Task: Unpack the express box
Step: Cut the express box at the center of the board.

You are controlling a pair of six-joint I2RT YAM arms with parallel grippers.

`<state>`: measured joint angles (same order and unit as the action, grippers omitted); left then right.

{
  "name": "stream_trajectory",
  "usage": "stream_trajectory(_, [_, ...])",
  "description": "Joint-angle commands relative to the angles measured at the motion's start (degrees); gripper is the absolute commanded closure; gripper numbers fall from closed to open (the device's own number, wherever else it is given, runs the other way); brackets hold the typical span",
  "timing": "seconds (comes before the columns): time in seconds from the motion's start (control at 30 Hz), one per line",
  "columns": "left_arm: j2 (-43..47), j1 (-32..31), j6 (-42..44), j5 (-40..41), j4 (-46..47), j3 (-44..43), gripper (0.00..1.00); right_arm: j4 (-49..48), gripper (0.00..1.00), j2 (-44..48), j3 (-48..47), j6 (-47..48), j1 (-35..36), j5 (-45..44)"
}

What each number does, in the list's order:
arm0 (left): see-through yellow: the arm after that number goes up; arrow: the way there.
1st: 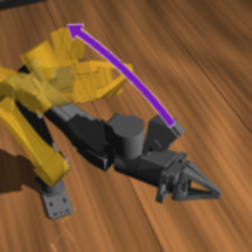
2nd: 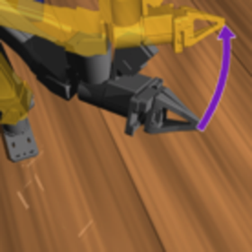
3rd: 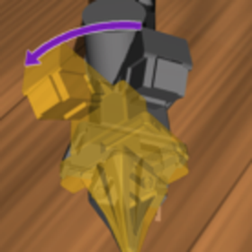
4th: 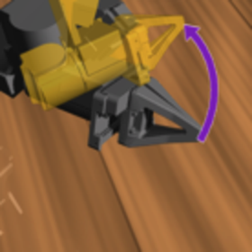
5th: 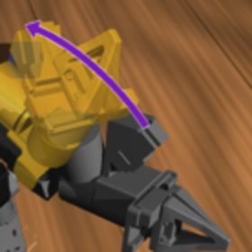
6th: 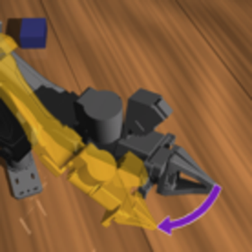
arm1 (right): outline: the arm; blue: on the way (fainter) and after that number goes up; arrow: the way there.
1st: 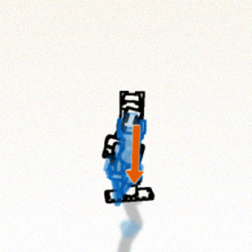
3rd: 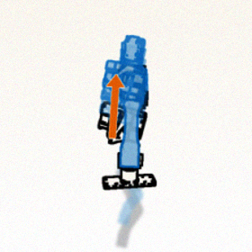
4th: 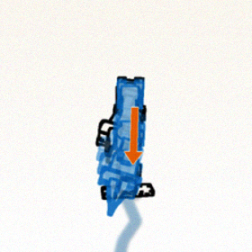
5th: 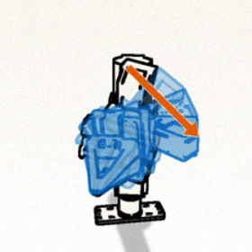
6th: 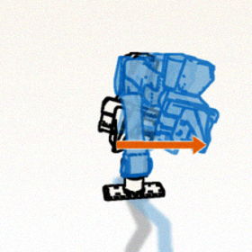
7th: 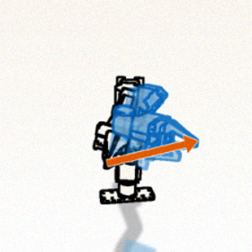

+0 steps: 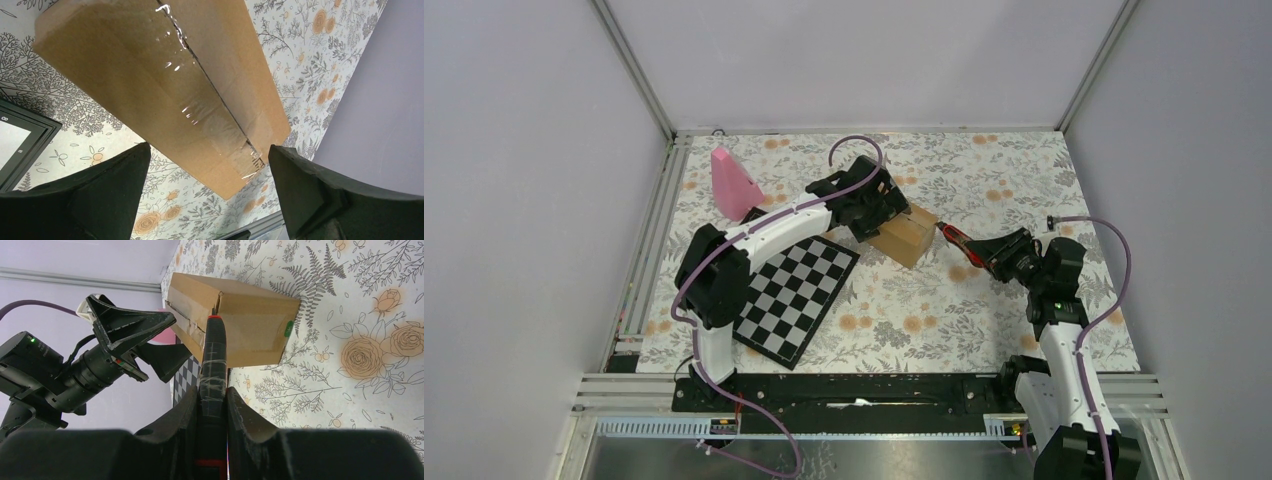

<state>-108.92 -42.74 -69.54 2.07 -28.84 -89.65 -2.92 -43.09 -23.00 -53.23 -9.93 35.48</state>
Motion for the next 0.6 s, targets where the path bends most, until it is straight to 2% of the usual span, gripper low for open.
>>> stream_trajectory(0.0, [0.74,-0.19,-1.04,1.37,0.63,-2.54,0.03,-4.99,1.0,-0.15,0.05,-1.22,-0.29,2.59])
stream_trajectory(0.57, [0.44,-0.24,-0.86,0.7,0.63,-2.22,0.03,-6.44,1.0,-1.65,0.78,-2.03,-0.33,1.75])
